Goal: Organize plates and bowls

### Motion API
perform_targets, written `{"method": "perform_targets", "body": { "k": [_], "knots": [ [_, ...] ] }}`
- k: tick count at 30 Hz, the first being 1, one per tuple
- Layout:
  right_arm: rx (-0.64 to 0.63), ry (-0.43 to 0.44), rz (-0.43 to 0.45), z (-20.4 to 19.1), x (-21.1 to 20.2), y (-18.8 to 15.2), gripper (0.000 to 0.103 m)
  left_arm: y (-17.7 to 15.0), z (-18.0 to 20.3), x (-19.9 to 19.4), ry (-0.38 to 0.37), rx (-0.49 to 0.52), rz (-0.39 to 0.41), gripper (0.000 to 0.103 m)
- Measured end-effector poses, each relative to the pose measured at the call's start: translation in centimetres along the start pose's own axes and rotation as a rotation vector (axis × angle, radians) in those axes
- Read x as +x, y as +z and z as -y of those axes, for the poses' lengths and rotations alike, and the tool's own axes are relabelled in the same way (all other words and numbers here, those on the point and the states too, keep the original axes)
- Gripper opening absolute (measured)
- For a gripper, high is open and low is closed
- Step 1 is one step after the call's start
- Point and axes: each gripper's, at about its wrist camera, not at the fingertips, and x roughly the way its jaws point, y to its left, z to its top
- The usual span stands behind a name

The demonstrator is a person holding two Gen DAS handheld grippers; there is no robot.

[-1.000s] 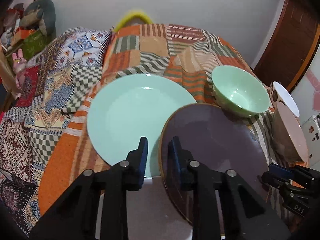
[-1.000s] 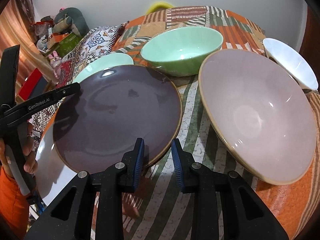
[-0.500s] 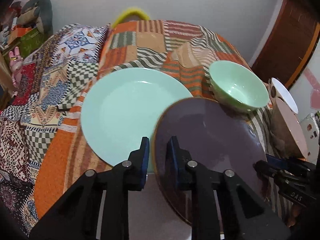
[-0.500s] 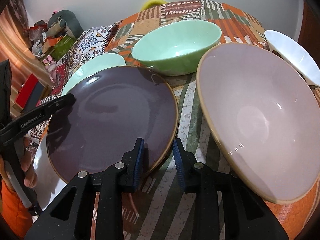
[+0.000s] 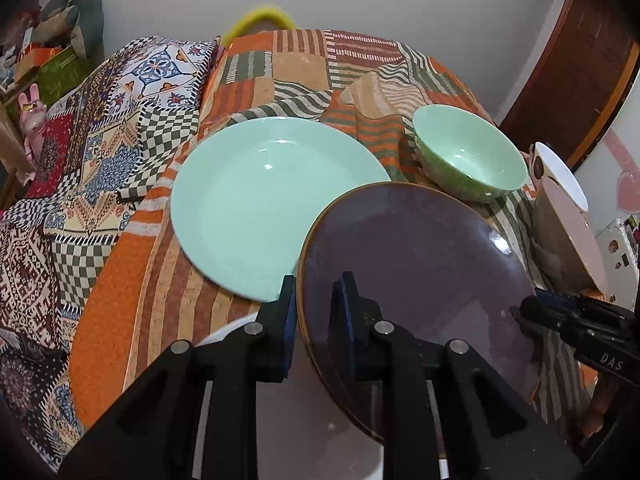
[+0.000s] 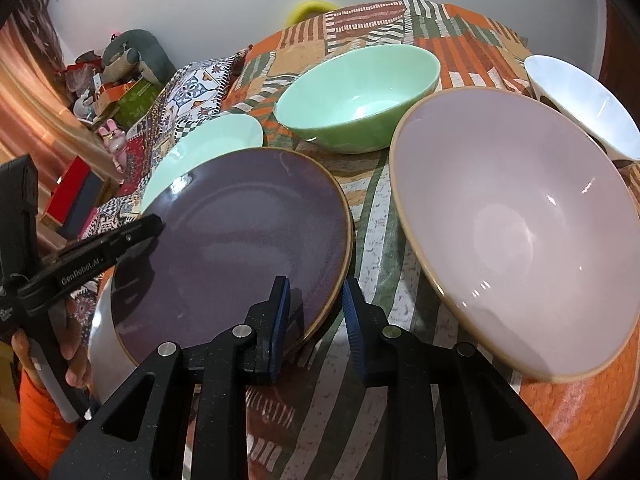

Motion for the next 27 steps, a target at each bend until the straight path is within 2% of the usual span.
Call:
{"method": "perform_targets", "body": {
  "k": [12,18,27],
  "knots": [
    [-0.026,0.009,0.038,-0.7,-1.8,-0.1,0.024,-1.2,0.8,-3.8,0.003,0.003,0.047,0.02],
    [-0.052,0.017,0.078,-1.1,-4.1,-0.6,0.024,-1.7,1.6,-6.3,-0.003,-0.005,0.069,0.02],
    [-0.056,0.025,0.143,-0.7,-8.2,-1.7,0.024,-3.0,4.9,-11.3,-0.007,0.044,0.127,0.02]
  ]
}}
